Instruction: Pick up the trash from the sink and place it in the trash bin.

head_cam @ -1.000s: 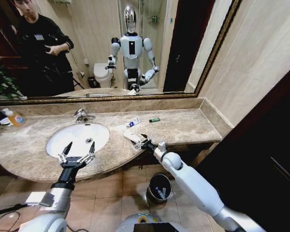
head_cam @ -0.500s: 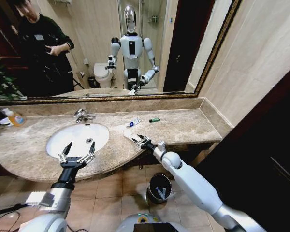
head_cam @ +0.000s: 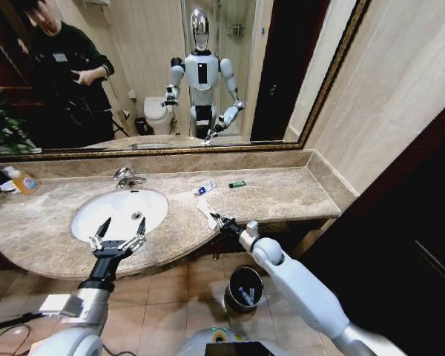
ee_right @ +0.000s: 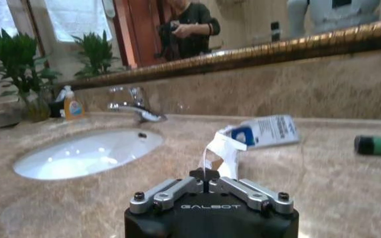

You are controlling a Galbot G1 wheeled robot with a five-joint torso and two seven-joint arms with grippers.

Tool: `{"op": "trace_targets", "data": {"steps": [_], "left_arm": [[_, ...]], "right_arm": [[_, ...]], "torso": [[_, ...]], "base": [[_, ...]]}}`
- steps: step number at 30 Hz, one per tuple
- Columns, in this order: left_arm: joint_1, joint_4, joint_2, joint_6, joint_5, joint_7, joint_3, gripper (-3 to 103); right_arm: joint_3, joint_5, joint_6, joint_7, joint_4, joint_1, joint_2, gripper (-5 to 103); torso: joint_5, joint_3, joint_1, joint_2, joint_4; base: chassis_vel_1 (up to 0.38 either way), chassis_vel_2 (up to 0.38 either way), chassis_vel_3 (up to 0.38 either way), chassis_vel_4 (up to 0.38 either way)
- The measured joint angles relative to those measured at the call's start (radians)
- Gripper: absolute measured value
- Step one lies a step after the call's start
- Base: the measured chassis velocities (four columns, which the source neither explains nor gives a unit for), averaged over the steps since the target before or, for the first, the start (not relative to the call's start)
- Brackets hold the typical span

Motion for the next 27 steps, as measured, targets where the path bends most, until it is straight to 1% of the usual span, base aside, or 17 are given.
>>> {"op": "trace_targets", "data": {"steps": [2,7,8,11,12,16,17,20,21,23,24,26,27], "left_arm": [[0.0,0.0,0.0,0.0,0.0,0.0,0.0,100],[0.0,0.0,0.0,0.0,0.0,0.0,0.0,100],[0.0,0.0,0.0,0.0,0.0,0.0,0.0,100],[0.0,0.0,0.0,0.0,0.0,0.0,0.0,100],[0.0,0.0,0.0,0.0,0.0,0.0,0.0,100],[0.0,0.0,0.0,0.0,0.0,0.0,0.0,100],[0.0,0.0,0.0,0.0,0.0,0.0,0.0,100],[0.0,0.0,0.0,0.0,0.0,0.0,0.0,100],[0.0,0.0,0.0,0.0,0.0,0.0,0.0,100],[0.0,0.0,0.0,0.0,0.0,0.0,0.0,100],[0.0,0.0,0.0,0.0,0.0,0.0,0.0,100],[0.0,0.0,0.0,0.0,0.0,0.0,0.0,100],[0.0,0.0,0.0,0.0,0.0,0.0,0.0,100]], "right_arm": [[0.01,0.0,0.002,0.006,0.021,-0.007,-0.007,0],[0.101,0.01,-0.009,0.024,0.174,-0.086,-0.068,0],[0.101,0.01,-0.009,0.024,0.174,-0.086,-0.068,0],[0.159,0.017,-0.013,0.027,0.265,-0.153,-0.116,0],[0.159,0.017,-0.013,0.027,0.265,-0.153,-0.116,0],[0.231,0.027,-0.011,0.039,0.365,-0.268,-0.183,0],[0.231,0.027,-0.011,0.039,0.365,-0.268,-0.183,0],[0.313,0.005,0.012,0.033,0.412,-0.419,-0.194,0],[0.313,0.005,0.012,0.033,0.412,-0.419,-0.194,0],[0.409,-0.015,0.04,-0.005,0.438,-0.55,-0.177,0],[0.409,-0.015,0.04,-0.005,0.438,-0.55,-0.177,0],[0.492,-0.055,0.117,-0.055,0.433,-0.67,-0.146,0],[0.492,-0.055,0.117,-0.055,0.433,-0.67,-0.146,0]], "torso": [[0.0,0.0,0.0,0.0,0.0],[0.0,0.0,0.0,0.0,0.0],[0.0,0.0,0.0,0.0,0.0],[0.0001,0.0,0.0,0.0,-0.0001],[0.0001,0.0,0.0,0.0,-0.0001],[0.0001,0.0,0.0,0.0,0.0],[0.0001,0.0,0.0,0.0,0.0],[0.0004,0.0,0.0,0.0,0.0],[0.0004,0.0,0.0,0.0,0.0],[0.0003,0.0,0.0,0.0,-0.0001],[0.0003,0.0,0.0,0.0,-0.0001],[0.0001,0.0,0.0,0.0,-0.0001],[0.0001,0.0,0.0,0.0,-0.0001]], "base": [[0.0,0.0,0.0,0.0],[0.0,0.0,0.0,0.0],[0.0,0.0,0.0,0.0],[0.0,0.0,0.0,0.0],[0.0,0.0,0.0,0.0],[0.0,0.0,0.0,0.0],[0.0,0.0,0.0,0.0],[0.0,0.0,0.0,0.0],[0.0,0.0,0.0,0.0],[0.0,0.0,0.0,0.0],[0.0,0.0,0.0,0.0],[0.0,0.0,0.0,0.0],[0.0,0.0,0.0,0.0]]}}
